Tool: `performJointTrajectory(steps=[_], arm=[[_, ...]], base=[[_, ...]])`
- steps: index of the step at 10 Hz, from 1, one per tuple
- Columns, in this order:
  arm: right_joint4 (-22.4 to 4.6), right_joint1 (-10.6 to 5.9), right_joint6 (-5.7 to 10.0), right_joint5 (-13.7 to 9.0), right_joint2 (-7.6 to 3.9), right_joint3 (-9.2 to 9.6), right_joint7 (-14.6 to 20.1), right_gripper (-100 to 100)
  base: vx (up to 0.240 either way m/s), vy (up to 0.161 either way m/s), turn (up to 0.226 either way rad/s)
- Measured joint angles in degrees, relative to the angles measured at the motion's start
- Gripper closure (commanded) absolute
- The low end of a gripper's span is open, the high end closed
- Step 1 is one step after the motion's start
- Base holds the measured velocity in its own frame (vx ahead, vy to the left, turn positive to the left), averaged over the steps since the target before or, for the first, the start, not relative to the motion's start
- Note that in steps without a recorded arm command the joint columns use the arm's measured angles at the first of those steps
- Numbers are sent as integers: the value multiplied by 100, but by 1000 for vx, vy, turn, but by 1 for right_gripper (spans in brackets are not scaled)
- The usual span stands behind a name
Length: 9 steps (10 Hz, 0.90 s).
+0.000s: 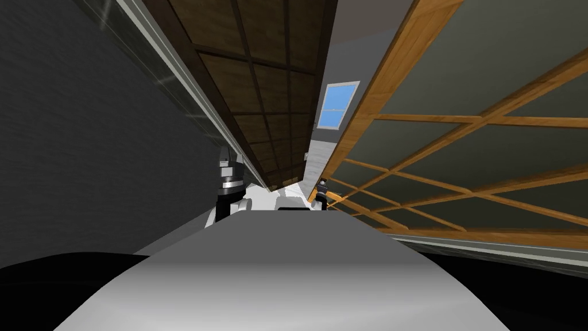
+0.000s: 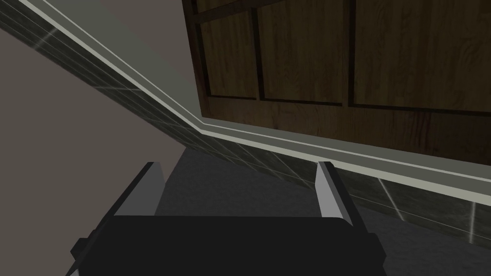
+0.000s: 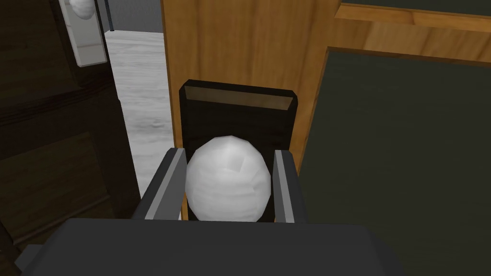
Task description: Push the door open
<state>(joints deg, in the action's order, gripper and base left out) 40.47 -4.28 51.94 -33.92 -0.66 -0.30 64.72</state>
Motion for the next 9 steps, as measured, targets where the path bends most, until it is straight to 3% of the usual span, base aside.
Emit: performJointTrajectory(steps=[2,3,5,6,8,9], arm=[[-144,-33,93,-16,-35,-159,63,100],[282,188,-87,-38,1,-267,-69,100],[-173,-129,95,-65,-47,-416,-23,100],[-50,-65,62,-83,-38,-522,-66,100],[-247,-194,157,-108,-74,-687,-34,100],[-71,-106,96,-109,-72,-700,-64,100]], base=[[80,-24,93],[70,-19,0],[83,-15,74],[86,-40,85],[52,-16,21],[40,-6,59]])
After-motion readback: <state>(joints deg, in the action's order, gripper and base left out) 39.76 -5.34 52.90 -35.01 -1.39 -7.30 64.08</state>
